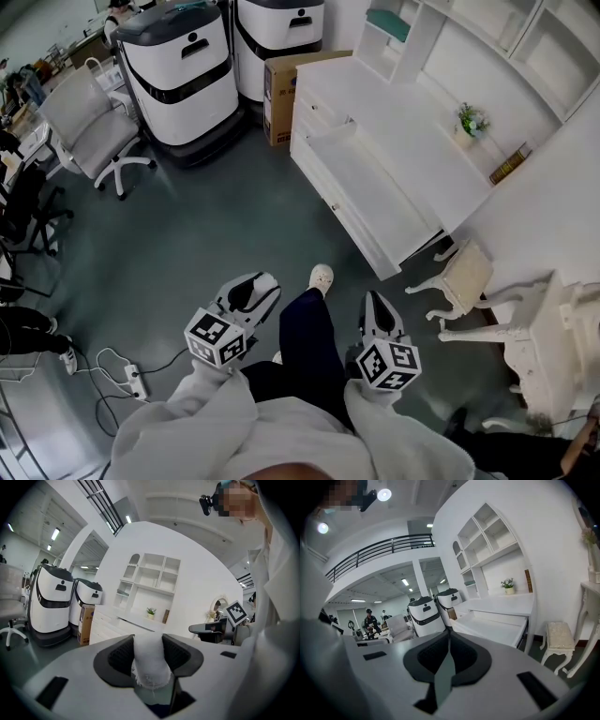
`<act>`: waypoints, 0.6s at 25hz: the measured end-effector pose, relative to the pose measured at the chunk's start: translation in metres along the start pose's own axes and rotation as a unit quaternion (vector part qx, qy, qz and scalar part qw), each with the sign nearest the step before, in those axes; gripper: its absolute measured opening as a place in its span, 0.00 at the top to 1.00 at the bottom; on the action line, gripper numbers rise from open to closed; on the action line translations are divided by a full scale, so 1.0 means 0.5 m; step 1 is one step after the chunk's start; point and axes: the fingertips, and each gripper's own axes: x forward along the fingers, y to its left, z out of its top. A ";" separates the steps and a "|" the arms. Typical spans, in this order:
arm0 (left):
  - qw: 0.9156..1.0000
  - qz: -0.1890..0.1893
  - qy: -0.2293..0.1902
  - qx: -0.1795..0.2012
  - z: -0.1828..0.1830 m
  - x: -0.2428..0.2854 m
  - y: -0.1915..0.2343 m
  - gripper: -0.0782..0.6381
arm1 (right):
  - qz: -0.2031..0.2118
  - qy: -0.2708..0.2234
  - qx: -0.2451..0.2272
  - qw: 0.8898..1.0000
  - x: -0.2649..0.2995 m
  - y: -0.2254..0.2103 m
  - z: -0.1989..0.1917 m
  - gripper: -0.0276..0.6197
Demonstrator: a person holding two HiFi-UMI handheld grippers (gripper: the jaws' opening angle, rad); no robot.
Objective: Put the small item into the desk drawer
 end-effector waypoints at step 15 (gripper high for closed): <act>1.000 0.015 -0.004 0.007 0.083 0.213 0.106 0.63 | 0.024 0.016 -0.008 1.000 0.214 -0.080 0.094 0.90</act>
